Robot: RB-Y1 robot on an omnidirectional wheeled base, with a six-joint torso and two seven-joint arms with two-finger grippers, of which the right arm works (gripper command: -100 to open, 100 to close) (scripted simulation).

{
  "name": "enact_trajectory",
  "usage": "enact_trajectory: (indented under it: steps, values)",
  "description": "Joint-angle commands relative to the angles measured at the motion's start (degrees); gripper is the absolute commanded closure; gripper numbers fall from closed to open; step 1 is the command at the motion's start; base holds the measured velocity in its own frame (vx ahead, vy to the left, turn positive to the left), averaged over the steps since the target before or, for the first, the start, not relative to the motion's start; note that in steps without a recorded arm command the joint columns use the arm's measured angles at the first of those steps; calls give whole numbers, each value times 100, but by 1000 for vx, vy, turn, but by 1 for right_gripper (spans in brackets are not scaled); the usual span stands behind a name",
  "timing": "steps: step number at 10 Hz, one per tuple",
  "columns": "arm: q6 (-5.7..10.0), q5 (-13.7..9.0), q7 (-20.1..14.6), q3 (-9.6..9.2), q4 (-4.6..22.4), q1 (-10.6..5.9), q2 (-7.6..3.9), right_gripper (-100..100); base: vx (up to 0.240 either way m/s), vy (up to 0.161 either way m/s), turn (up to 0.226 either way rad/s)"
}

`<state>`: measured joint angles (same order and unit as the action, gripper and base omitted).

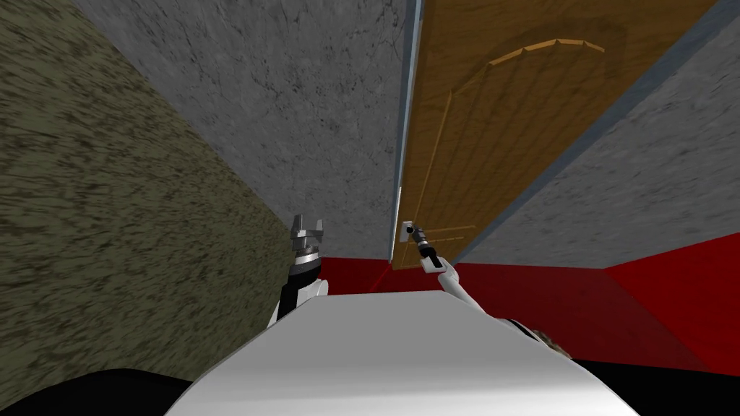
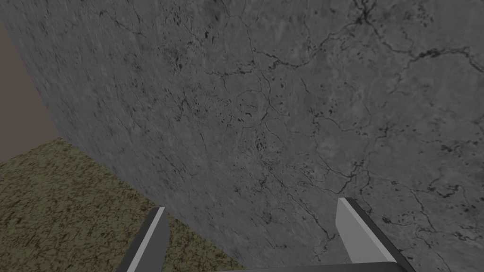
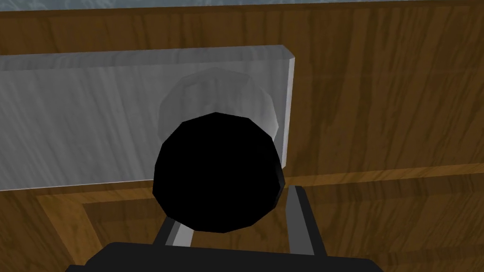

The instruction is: Pull the door open

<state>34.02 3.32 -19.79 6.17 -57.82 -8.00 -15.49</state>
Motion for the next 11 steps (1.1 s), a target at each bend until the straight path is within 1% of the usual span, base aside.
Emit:
enact_trajectory:
  steps: [1,2,3,4,5,6,8,9,11]
  values:
    - [32,-258,-209,-92,-28,-119,15,100,-38,-28,105]
    - [-7,-430,-368,-156,-4,-141,-8,100,-72,-59,162]
    - [-7,-509,-422,-156,-4,-141,-8,100,-63,-43,72]
    - [-45,-732,-634,-220,20,-163,-31,100,-71,-35,111]
    - [-83,-903,-784,-283,43,-185,-54,100,-87,-58,183]
    - [-83,-1006,-843,-283,43,-185,-54,100,-60,-46,70]
    - [-157,-1397,-1229,-408,90,-229,-100,100,-72,-39,112]
    - [-157,-1492,-1256,-408,90,-229,-100,100,-57,-43,86]
    - [-157,-1492,-1256,-408,90,-229,-100,100,-8,0,8]
